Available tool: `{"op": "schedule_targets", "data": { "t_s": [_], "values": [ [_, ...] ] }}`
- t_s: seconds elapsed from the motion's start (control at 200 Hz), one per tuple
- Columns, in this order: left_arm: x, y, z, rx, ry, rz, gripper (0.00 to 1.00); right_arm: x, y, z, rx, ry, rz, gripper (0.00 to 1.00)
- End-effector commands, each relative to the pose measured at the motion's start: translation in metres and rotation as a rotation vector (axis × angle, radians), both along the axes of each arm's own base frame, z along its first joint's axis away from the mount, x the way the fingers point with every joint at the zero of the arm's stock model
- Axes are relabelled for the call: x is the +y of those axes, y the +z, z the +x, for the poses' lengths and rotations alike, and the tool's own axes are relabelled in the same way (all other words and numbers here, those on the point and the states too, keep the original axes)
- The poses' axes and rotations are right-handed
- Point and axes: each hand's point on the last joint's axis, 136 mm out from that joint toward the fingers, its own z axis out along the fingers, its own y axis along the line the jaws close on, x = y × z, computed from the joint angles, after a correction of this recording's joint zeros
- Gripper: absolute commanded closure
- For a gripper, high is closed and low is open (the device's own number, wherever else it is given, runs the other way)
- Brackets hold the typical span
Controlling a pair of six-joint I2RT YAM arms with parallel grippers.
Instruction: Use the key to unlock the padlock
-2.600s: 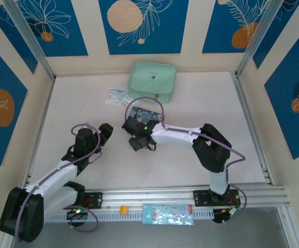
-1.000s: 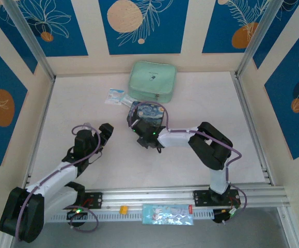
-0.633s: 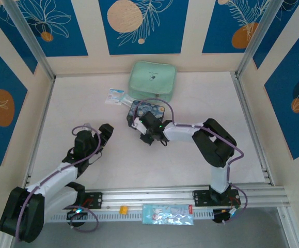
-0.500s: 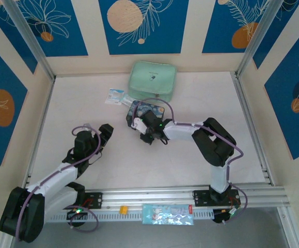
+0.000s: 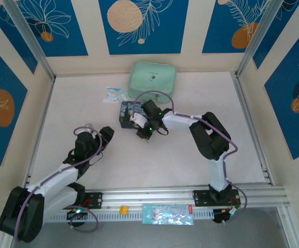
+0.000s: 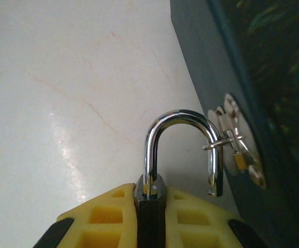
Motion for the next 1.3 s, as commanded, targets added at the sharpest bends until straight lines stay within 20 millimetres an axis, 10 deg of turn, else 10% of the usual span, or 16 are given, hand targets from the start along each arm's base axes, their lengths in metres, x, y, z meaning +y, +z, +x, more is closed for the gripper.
{"op": "schedule_targets", "data": {
  "t_s": [0.0, 0.36, 1.055, 1.296],
  "values": [
    [-0.021, 0.013, 0.01, -0.078, -0.05, 0.003, 0.38, 0.005, 0.002, -0.019, 0.118, 0.022, 0.041, 1.0],
    [-0.095, 0.001, 0.039, -0.133, -0.138, -0.038, 0.5, 0.007, 0.005, -0.02, 0.12, 0.023, 0.06, 1.0],
    [-0.107, -0.04, 0.055, -0.086, -0.089, -0.098, 0.7, 0.023, 0.021, -0.03, 0.16, 0.032, 0.154, 1.0],
    [-0.103, -0.053, 0.052, -0.076, -0.067, -0.139, 0.96, 0.025, 0.023, -0.03, 0.168, 0.027, 0.161, 1.0]
  ]
}}
